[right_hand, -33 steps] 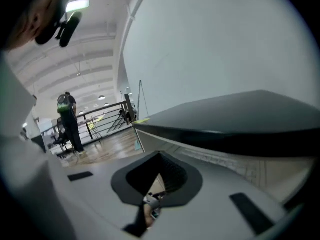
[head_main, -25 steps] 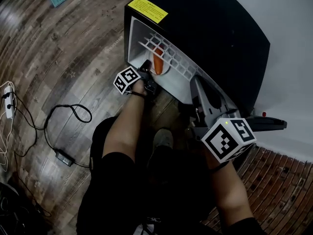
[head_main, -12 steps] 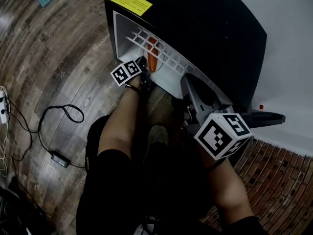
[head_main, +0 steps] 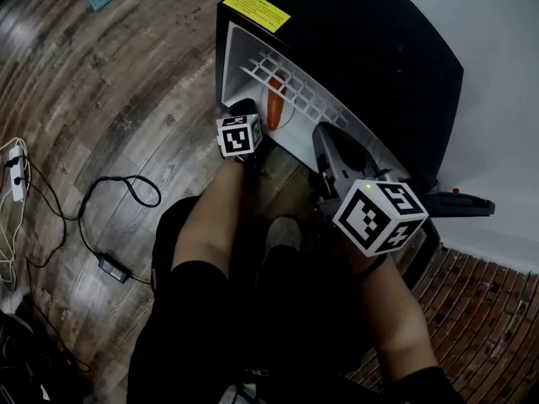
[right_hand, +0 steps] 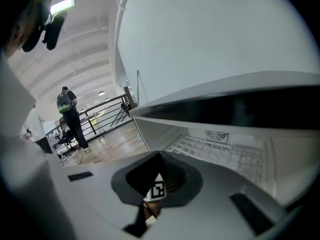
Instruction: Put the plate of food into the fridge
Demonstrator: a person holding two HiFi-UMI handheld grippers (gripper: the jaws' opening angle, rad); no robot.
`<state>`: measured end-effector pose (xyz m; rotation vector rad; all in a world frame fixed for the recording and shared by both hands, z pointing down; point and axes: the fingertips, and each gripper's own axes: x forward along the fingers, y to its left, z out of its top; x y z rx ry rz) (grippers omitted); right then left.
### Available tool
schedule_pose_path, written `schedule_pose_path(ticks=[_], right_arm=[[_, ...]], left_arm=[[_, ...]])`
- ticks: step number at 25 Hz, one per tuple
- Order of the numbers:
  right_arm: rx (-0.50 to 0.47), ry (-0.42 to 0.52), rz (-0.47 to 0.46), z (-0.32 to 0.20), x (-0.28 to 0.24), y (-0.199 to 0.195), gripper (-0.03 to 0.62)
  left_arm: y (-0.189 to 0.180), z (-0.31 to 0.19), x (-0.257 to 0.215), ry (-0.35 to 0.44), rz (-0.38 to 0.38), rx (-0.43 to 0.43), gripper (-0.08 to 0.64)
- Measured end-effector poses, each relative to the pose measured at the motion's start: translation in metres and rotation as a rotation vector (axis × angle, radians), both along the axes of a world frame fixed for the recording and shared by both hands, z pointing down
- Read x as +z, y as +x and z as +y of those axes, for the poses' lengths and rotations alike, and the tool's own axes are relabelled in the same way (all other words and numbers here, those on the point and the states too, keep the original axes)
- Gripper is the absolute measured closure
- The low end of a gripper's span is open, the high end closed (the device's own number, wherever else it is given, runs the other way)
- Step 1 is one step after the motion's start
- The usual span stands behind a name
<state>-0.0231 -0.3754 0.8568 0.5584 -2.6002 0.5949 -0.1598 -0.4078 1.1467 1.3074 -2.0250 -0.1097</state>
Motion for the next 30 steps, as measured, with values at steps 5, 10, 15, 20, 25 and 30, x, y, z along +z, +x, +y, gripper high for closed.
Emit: schedule_pose_path(ticks=[5, 10, 15, 20, 25, 30], right_arm=[[-0.023, 0.045, 0.005, -0.001, 0.004, -0.029, 0.580], [-0.046, 0.096, -0.020, 0.005, 0.005, -0.063, 0.580], [-0.117, 0.187, -0.054, 0.029, 0.003, -0.091, 0.580], [-0.215, 0.230, -0.142, 0.055, -0.014, -0.126, 0.578], [-0.203, 0.241, -0.237, 0.067, -0.051, -0.152, 0.578], [-0.187, 0.353, -0.288, 0.069, -0.112, -0.154, 0.579]], left_arm=[[0.000, 0.032, -0.059, 0.018, -0.119, 0.136, 0.561], [-0.031, 0.065, -0.145, 0.061, -0.260, 0.151, 0.561], [-0.073, 0.116, -0.205, 0.083, -0.289, 0.061, 0.561], [-0.093, 0.142, -0.273, 0.170, -0.239, -0.066, 0.562], [-0.089, 0.149, -0.327, 0.125, -0.401, 0.033, 0.563], [-0.090, 0.148, -0.397, 0.127, -0.432, 0.039, 0.563]])
